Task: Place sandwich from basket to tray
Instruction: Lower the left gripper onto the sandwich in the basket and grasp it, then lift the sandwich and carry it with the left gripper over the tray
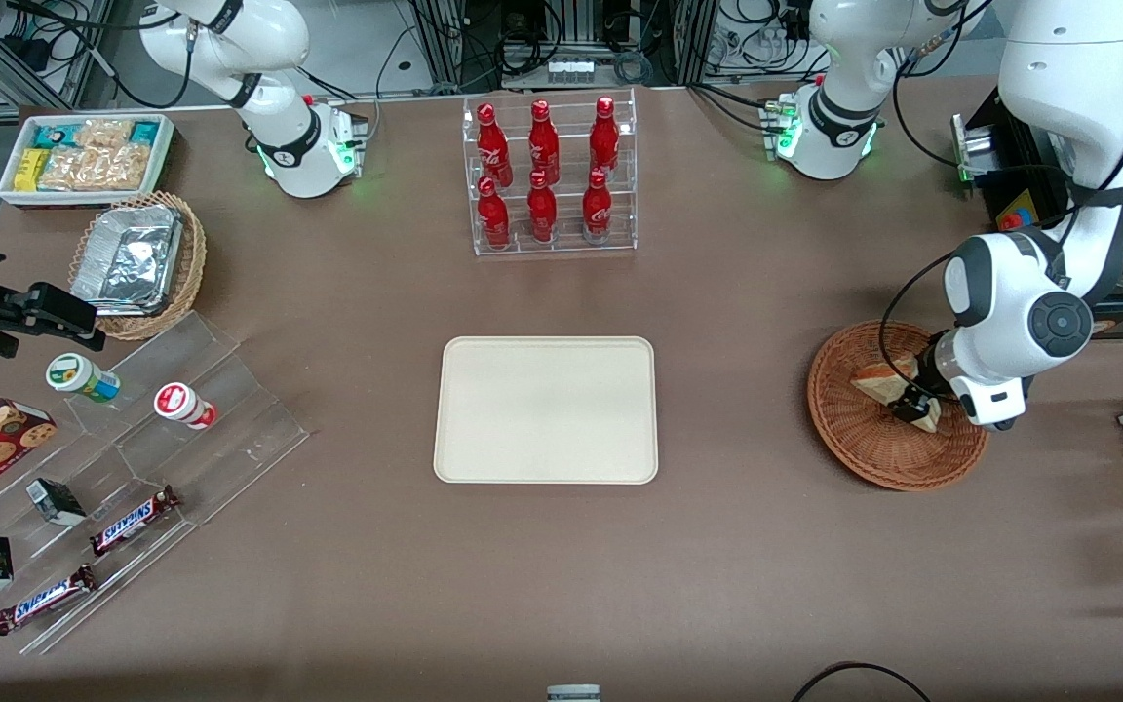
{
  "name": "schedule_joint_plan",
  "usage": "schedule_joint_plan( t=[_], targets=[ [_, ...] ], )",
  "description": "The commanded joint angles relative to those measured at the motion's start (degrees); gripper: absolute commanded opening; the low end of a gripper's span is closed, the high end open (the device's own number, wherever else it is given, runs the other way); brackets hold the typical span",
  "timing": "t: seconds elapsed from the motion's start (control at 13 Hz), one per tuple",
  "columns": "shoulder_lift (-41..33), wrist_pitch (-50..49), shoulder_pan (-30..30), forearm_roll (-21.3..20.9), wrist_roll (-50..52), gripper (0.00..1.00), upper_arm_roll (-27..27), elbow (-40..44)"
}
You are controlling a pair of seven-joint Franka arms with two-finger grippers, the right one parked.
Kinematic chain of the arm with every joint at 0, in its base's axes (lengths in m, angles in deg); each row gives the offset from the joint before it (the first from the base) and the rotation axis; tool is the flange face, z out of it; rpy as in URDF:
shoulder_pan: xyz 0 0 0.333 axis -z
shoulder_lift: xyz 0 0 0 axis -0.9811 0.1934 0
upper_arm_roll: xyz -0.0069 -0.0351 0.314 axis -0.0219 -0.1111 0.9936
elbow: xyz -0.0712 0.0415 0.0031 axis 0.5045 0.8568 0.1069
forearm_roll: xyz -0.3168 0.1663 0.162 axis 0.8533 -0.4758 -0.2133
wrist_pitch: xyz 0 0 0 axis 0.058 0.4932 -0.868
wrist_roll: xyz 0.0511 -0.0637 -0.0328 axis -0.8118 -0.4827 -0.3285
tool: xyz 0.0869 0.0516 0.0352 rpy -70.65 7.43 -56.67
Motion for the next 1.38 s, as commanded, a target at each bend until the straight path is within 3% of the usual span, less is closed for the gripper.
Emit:
schedule_joint_plan(
  t=[0.0, 0.15, 0.46, 0.69, 1.0, 1.31],
  targets=[
    [-1.1, -1.0, 0.5, 0.2, 0.3, 0.59, -0.3, -0.4],
    [-3.2, -4.5, 0.5, -0.6, -0.5, 0.46, -0.3, 0.2],
    [-7.1, -15.2, 3.0, -0.7, -8.1, 0.39, -0.8, 5.4],
    [-8.2, -16.0, 8.1, -0.7, -15.9, 0.39, -0.9, 6.4],
    [-5.4, -16.1, 20.2, -1.3, -16.3, 0.38, -0.9, 10.6],
    [1.2, -15.4, 28.4, -0.6, -16.0, 0.38, -1.0, 19.0]
  ],
)
